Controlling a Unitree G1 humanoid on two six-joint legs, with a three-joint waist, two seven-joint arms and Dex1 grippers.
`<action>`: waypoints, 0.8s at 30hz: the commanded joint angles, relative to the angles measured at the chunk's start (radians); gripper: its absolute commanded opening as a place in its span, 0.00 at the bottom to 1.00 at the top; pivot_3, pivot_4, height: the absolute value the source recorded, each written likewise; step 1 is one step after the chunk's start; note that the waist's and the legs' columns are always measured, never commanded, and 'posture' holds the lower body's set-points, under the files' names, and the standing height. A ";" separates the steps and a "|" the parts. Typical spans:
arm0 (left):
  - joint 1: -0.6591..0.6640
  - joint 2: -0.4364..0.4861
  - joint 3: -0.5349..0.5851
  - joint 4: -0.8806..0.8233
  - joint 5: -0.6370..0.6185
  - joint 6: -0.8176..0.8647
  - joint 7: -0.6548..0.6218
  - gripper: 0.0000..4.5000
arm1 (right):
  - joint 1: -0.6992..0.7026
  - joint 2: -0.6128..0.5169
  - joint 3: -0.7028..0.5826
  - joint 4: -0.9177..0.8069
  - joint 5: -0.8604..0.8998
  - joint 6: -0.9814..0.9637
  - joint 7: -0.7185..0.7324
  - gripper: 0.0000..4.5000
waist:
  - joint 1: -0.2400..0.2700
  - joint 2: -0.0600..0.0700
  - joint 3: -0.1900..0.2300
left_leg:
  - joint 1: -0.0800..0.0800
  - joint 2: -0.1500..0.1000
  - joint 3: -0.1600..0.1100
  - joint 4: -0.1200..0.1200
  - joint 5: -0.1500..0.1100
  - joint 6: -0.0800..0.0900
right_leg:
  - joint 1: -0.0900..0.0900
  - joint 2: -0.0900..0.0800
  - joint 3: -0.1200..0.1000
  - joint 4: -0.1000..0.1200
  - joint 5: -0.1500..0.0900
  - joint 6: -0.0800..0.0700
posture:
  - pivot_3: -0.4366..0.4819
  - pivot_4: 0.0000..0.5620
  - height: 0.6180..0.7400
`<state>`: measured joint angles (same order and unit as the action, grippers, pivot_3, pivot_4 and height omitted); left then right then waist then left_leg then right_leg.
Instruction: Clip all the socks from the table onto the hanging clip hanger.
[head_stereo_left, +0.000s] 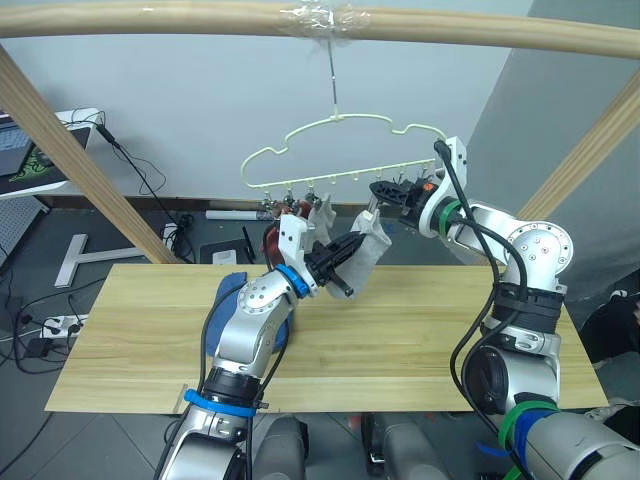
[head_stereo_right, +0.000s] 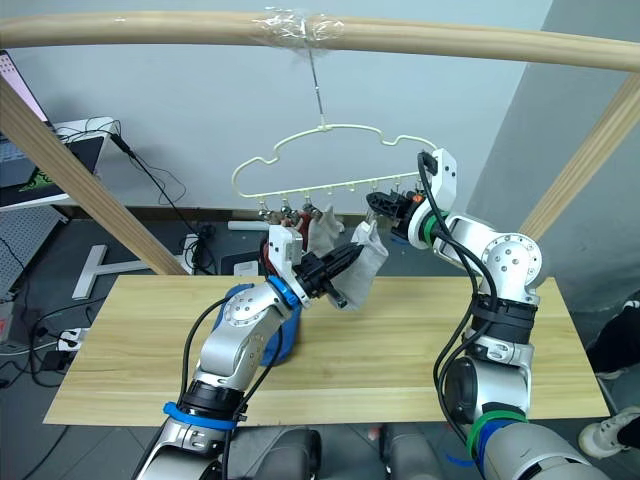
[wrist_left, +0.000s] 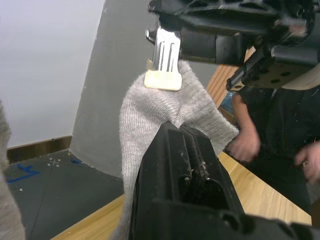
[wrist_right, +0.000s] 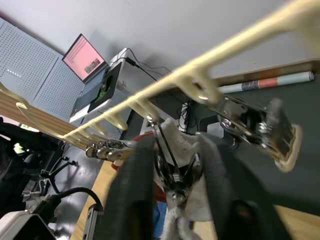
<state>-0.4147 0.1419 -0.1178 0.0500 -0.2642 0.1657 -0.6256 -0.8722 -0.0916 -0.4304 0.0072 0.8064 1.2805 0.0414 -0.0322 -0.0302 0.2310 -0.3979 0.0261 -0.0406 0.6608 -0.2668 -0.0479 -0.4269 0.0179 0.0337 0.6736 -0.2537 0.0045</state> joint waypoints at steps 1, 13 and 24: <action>-0.021 -0.005 0.003 -0.025 -0.005 -0.024 -0.003 0.00 | -0.002 -0.006 -0.015 -0.024 0.039 0.004 0.007 0.61 | 0.000 0.000 0.000 | 0.000 0.000 0.000 0.000 0.000 0.000 | 0.000 0.000 0.000 0.000 0.000 0.000 | 0.45 0.35 1.00; -0.051 -0.008 0.004 0.000 0.003 -0.017 0.008 0.22 | 0.025 -0.056 0.015 -0.090 0.079 -0.009 0.054 1.00 | 0.000 0.000 0.000 | 0.000 0.000 0.000 0.000 0.000 0.000 | 0.000 0.000 0.000 0.000 0.000 0.000 | 0.44 0.35 1.00; -0.012 0.063 0.038 -0.058 -0.031 0.039 -0.030 0.99 | 0.285 -0.226 0.256 -0.343 -0.101 -0.247 0.190 1.00 | -0.009 0.000 0.000 | -0.001 0.000 0.003 0.000 0.000 0.000 | -0.002 0.001 0.003 0.001 0.000 0.001 | 0.44 0.34 1.00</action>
<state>-0.4380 0.1871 -0.0976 0.0583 -0.2752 0.1956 -0.6451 -0.6031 -0.3003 -0.2126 -0.2632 0.7513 1.1236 0.2016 -0.0413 -0.0302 0.2310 -0.3983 0.0269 -0.0373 0.6610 -0.2670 -0.0475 -0.4293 0.0190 0.0363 0.6743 -0.2541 0.0054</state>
